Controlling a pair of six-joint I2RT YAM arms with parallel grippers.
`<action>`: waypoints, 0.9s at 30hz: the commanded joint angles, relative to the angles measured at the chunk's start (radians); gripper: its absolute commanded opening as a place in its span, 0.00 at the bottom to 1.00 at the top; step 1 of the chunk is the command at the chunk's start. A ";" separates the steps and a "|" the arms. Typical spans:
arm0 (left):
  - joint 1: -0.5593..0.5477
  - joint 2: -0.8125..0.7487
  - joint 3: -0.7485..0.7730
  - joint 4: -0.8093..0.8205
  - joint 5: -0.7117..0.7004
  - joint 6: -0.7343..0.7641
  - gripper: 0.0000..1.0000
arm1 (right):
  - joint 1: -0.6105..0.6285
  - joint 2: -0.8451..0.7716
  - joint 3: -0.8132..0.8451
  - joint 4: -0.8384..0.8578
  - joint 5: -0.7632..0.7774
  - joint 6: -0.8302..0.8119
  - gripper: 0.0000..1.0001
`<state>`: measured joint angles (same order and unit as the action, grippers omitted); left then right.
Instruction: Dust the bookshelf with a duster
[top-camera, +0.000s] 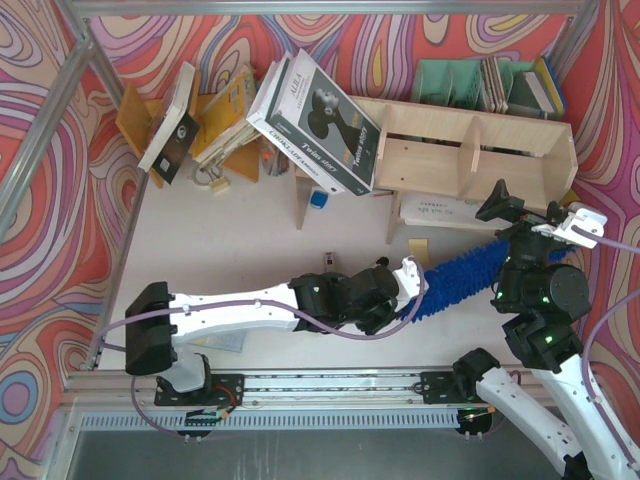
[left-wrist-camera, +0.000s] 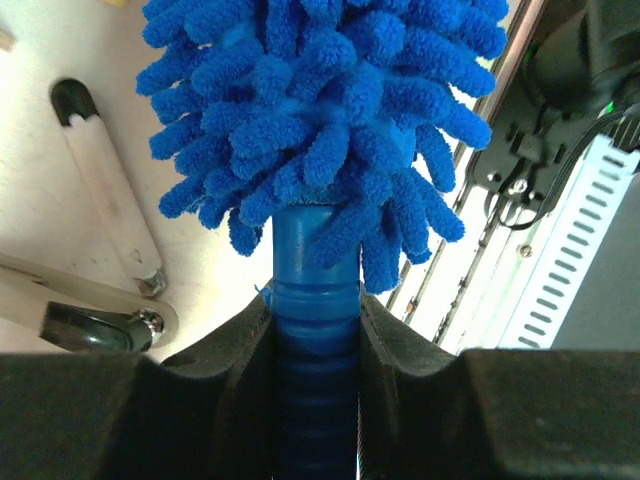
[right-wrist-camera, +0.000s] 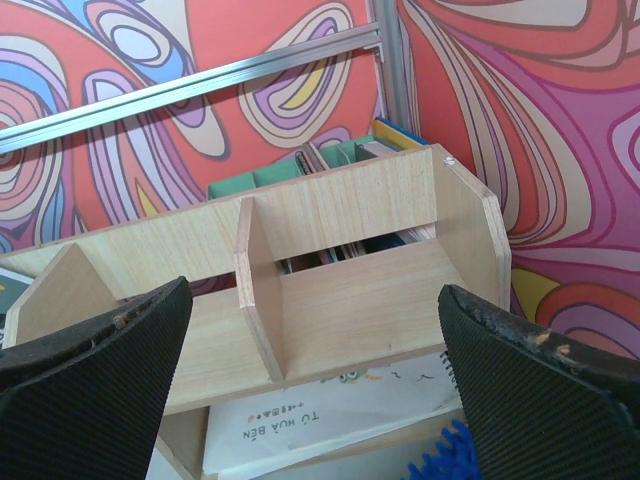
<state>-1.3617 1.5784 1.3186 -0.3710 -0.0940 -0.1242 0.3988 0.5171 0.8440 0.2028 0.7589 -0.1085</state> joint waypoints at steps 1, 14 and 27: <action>0.018 0.058 -0.038 0.064 0.052 -0.018 0.00 | -0.003 0.000 0.007 0.022 0.007 -0.008 0.99; 0.049 0.084 -0.107 0.090 0.037 -0.037 0.00 | -0.004 0.007 0.006 0.018 0.008 -0.010 0.99; 0.046 -0.200 -0.148 0.035 0.067 -0.033 0.00 | -0.003 0.020 -0.002 0.029 0.013 -0.010 0.99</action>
<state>-1.3193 1.4380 1.1797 -0.3557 -0.0299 -0.1501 0.3988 0.5297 0.8440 0.2031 0.7593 -0.1081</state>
